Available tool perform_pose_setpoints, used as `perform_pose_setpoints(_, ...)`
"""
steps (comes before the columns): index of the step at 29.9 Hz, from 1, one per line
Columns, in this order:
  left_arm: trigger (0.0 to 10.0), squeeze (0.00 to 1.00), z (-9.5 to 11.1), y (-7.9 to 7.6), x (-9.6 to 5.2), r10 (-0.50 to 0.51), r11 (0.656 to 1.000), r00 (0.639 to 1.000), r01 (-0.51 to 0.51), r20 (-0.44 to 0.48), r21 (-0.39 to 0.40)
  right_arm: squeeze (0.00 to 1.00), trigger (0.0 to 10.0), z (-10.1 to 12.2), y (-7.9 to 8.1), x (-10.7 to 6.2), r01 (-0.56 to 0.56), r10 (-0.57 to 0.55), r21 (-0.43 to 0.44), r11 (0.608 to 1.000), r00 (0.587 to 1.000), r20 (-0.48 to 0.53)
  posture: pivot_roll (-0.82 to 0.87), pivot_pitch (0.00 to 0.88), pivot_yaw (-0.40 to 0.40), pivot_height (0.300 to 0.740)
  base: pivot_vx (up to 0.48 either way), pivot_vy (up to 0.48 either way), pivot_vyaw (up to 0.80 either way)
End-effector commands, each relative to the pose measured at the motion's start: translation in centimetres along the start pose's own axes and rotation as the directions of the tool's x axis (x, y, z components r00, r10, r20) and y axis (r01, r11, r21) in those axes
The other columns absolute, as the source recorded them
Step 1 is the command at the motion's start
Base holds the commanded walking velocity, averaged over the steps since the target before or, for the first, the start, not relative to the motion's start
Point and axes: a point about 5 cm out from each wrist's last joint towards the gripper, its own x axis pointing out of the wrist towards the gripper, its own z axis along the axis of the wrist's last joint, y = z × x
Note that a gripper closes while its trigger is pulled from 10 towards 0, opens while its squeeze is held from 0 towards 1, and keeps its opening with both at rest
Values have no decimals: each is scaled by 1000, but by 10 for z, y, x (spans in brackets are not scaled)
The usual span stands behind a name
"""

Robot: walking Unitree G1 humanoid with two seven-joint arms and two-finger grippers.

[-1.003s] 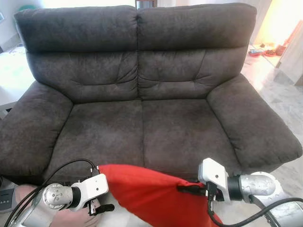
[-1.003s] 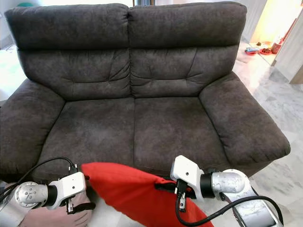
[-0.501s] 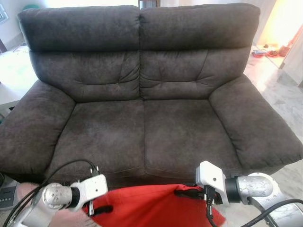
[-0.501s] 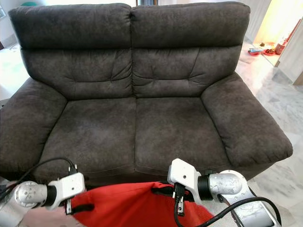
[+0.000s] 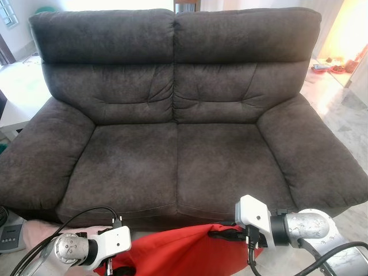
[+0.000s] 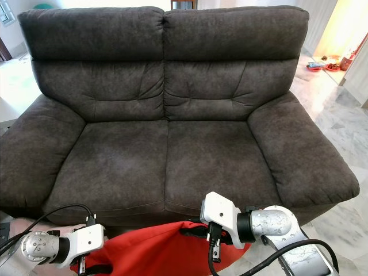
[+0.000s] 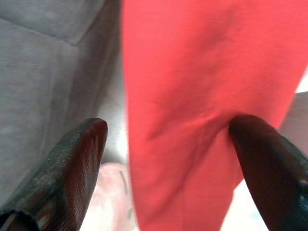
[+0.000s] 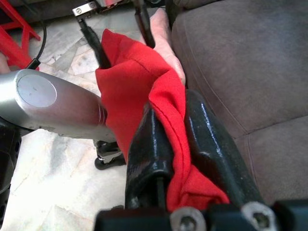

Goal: Move the pillow to the sofa from floor

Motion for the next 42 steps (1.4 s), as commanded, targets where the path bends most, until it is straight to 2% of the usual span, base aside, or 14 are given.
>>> perform_pose_setpoints(1,10000,0,-1,-7,4,-43,999,999,43,2,-18,0,10000,26,-2,-2,0,9,-93,996,996,91,82,0,-20,740,0,0,0)
perform_pose_setpoints(9,10000,0,1,-12,7,-71,996,997,72,38,-48,0,10000,26,-3,-1,3,6,-94,996,996,90,82,0,-22,740,0,0,0)
perform_pose_setpoints(19,10000,0,-10,-21,14,-144,989,988,142,-48,-42,0,10000,26,-4,-2,8,0,-96,995,996,89,79,0,-21,740,0,0,0)
perform_pose_setpoints(22,10000,0,-19,-24,14,-166,986,977,167,-131,-8,0,10000,26,-4,-2,11,-3,-99,995,997,82,79,1,-21,740,0,0,0)
perform_pose_setpoints(30,10000,0,-23,-14,20,-17,998,990,25,-138,50,0,10000,26,-5,-1,14,-5,-100,995,996,84,78,0,-22,740,0,0,0)
perform_pose_setpoints(31,235,0,-24,-11,21,15,999,991,-9,-131,45,0,10000,26,-5,-1,14,-5,-100,995,997,83,78,2,-23,740,0,0,0)
perform_pose_setpoints(36,0,0,-21,-1,25,102,994,990,-99,-95,40,0,10000,26,-6,-1,15,-6,-103,995,997,79,79,1,-24,740,0,0,0)
perform_pose_setpoints(42,0,0,-18,2,28,126,992,990,-123,-64,37,0,10000,26,-6,0,16,-7,-104,994,997,81,79,1,-24,740,0,0,0)
